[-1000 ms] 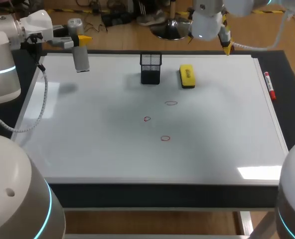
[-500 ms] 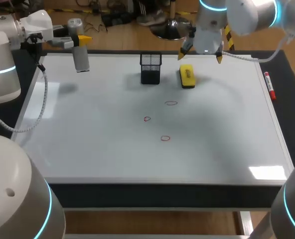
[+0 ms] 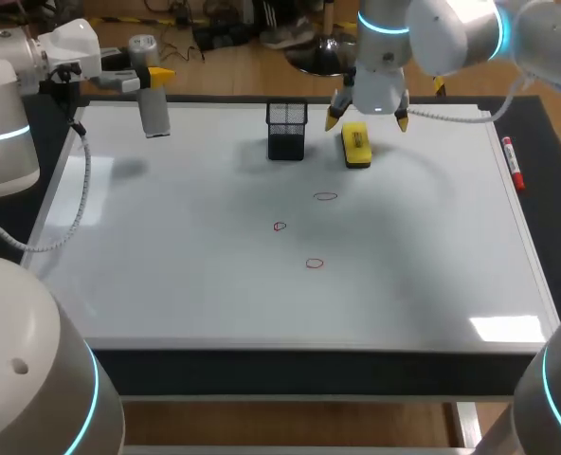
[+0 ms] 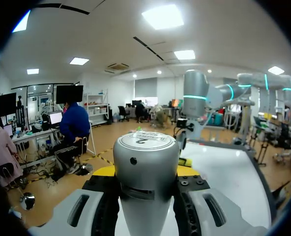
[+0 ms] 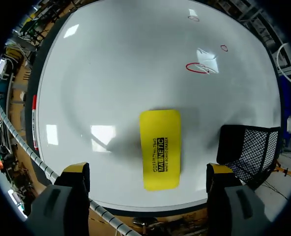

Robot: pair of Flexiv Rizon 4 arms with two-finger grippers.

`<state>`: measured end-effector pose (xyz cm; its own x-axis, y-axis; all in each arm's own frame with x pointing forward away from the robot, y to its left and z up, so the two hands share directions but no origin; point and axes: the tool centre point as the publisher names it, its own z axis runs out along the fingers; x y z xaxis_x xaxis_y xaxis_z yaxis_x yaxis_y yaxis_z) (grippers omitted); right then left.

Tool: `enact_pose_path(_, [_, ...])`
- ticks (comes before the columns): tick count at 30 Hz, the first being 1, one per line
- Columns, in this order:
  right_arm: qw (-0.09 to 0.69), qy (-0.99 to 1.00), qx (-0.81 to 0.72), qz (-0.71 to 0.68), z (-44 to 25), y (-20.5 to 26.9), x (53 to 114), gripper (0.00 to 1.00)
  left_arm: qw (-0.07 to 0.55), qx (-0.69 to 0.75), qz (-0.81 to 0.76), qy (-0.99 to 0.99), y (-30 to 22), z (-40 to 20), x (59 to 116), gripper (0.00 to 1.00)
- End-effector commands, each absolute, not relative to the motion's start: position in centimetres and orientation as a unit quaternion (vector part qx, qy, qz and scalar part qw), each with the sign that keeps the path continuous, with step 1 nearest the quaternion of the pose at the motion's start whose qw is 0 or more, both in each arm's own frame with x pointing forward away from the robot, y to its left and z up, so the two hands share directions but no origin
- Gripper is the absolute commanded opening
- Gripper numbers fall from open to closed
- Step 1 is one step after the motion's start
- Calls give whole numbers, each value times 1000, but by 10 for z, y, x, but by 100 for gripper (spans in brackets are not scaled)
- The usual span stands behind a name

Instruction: Pick up the inspection probe, press it on each red-marked spot on the whiteboard one by one, put down the probe, pick up the eraser, and wipe off all the red marks.

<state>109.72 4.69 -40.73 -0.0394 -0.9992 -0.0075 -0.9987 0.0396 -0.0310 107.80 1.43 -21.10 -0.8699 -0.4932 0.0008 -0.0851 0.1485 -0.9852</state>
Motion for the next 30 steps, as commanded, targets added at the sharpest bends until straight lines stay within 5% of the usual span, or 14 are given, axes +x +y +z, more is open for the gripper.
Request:
enact_pose_path(1, [11,718,-696,-5,-417,49,1101,100,165,-195,-623,739,14,-211,1078,0])
enact_pose_path(30, [-4,687,-727,-6,-431,53,1094,100,165,-195,-623,739,14,-211,1078,0])
